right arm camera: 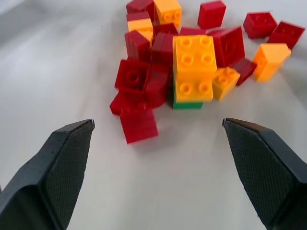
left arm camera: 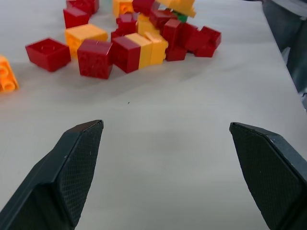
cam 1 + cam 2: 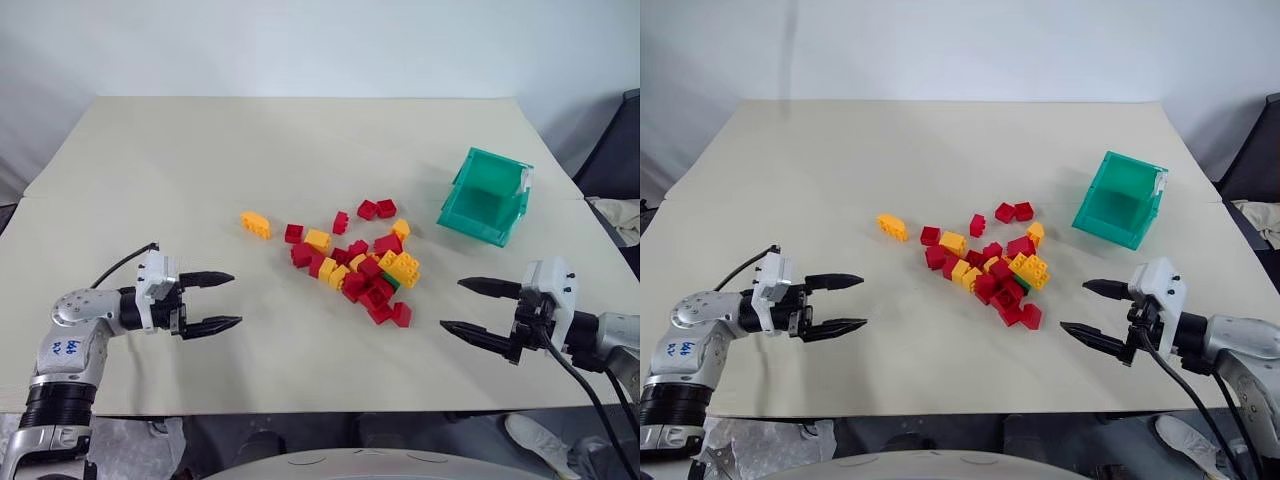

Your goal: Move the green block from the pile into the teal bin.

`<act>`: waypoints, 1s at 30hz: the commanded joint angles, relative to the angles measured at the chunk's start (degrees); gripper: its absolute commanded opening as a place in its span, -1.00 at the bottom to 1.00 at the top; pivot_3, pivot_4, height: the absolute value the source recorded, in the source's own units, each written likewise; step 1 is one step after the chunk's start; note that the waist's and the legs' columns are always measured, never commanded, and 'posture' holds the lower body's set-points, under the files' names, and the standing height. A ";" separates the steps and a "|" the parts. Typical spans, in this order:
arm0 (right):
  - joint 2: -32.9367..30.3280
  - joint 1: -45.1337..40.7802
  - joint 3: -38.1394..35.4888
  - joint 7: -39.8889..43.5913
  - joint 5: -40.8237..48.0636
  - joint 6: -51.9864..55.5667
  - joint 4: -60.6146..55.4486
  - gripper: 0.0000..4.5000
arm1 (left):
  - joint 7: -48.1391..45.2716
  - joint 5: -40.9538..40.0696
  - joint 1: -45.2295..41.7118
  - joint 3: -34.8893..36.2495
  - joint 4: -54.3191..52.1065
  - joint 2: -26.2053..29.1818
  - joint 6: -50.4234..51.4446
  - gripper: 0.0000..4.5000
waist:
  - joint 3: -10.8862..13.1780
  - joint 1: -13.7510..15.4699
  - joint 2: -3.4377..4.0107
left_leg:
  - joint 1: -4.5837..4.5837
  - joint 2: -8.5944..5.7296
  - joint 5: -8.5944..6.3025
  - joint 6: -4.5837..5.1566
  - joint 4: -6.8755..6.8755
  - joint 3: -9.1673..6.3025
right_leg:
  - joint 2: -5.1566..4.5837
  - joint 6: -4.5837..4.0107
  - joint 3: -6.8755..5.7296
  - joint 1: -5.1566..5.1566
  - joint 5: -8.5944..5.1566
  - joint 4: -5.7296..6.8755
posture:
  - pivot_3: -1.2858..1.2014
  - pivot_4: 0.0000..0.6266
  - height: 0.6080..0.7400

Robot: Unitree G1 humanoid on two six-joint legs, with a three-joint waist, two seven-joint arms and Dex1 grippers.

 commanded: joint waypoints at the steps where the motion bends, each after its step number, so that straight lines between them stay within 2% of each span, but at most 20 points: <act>1: 0.43 -0.49 -0.53 -1.45 0.61 0.31 -2.15 1.00 | 0.53 -0.72 -1.08 1.31 -0.41 0.37 -0.79 1.00 | 0.00 0.02 0.00 | 0.00 0.00 0.00 0.00 0.00 0.00 | 0.00 0.00 0.00 0.00 0.00 0.00 | 0.03 -0.52 1.00; 6: 3.05 -2.18 0.50 -7.52 3.01 3.65 -7.77 1.00 | 4.93 -1.34 -2.04 1.13 -2.91 -0.43 2.74 1.00 | 0.00 -0.04 0.00 | -0.01 0.00 0.00 0.00 0.00 -0.01 | 0.00 0.01 0.00 0.00 0.01 0.02 | 0.03 -0.52 1.00; 8: 4.88 -3.70 1.25 -10.89 4.95 6.08 -10.87 0.83 | 5.31 -1.64 -2.26 0.95 -3.72 -0.37 3.81 1.00 | 0.00 -0.15 0.00 | 0.01 0.01 0.00 0.00 0.00 -0.01 | 0.01 0.01 0.02 0.00 0.01 0.06 | 0.03 -0.52 1.00; 10: 6.83 -6.02 2.56 -14.86 7.70 9.14 -14.00 0.61 | 5.07 -1.38 -2.35 0.68 -4.27 -0.28 3.85 1.00 | 0.00 -0.13 0.00 | 0.01 0.03 0.00 0.00 0.00 -0.02 | 0.02 0.01 0.01 -0.01 0.01 0.06 | 0.03 -0.52 1.00; 15: 9.87 -11.67 10.46 -23.48 10.36 18.25 -17.97 -0.17 | 1.00 -2.42 -3.95 -0.23 -3.65 -1.12 1.99 1.00 | 0.00 -0.10 -0.01 | 0.01 0.03 0.01 -0.01 0.02 -0.04 | 0.01 -0.01 0.00 -0.01 0.00 0.09 | 0.03 -0.52 1.00; 20: 10.50 -15.28 16.26 -26.58 9.86 24.15 -16.33 -0.92 | -4.08 -4.21 -6.19 -1.22 -2.76 -3.14 0.39 1.00 | 0.00 0.10 -0.01 | -0.05 -0.03 0.00 0.00 0.04 -0.04 | -0.05 -0.02 -0.02 -0.01 -0.01 0.09 | 0.03 -0.52 1.00; 21: 10.69 -16.07 17.79 -26.69 9.16 24.64 -15.71 -0.99 | -6.08 -5.35 -6.60 -1.47 -2.70 -3.60 0.95 1.00 | 0.00 0.08 -0.01 | -0.10 -0.03 0.00 0.01 0.08 -0.04 | -0.05 0.00 -0.02 -0.01 0.00 0.09 | 0.03 -0.52 1.00; 26: 13.79 -21.07 24.45 -26.52 3.09 22.05 -7.96 -0.99 | -11.30 -6.36 -8.48 -2.59 -1.25 -5.02 0.63 1.00 | -0.01 -0.13 -0.01 | -0.11 -0.03 -0.01 0.03 0.09 -0.04 | 0.00 0.01 -0.02 -0.01 0.01 0.12 | 0.03 -0.52 1.00; 30: 15.02 -25.08 26.63 -24.39 -4.10 15.19 2.87 -0.99 | -11.15 -5.80 -9.44 -3.24 -0.09 -5.85 0.13 1.00 | -0.01 -0.15 -0.01 | -0.09 -0.01 0.00 0.05 0.10 -0.04 | 0.04 0.01 -0.01 -0.01 0.01 0.12 | 0.03 -0.52 1.00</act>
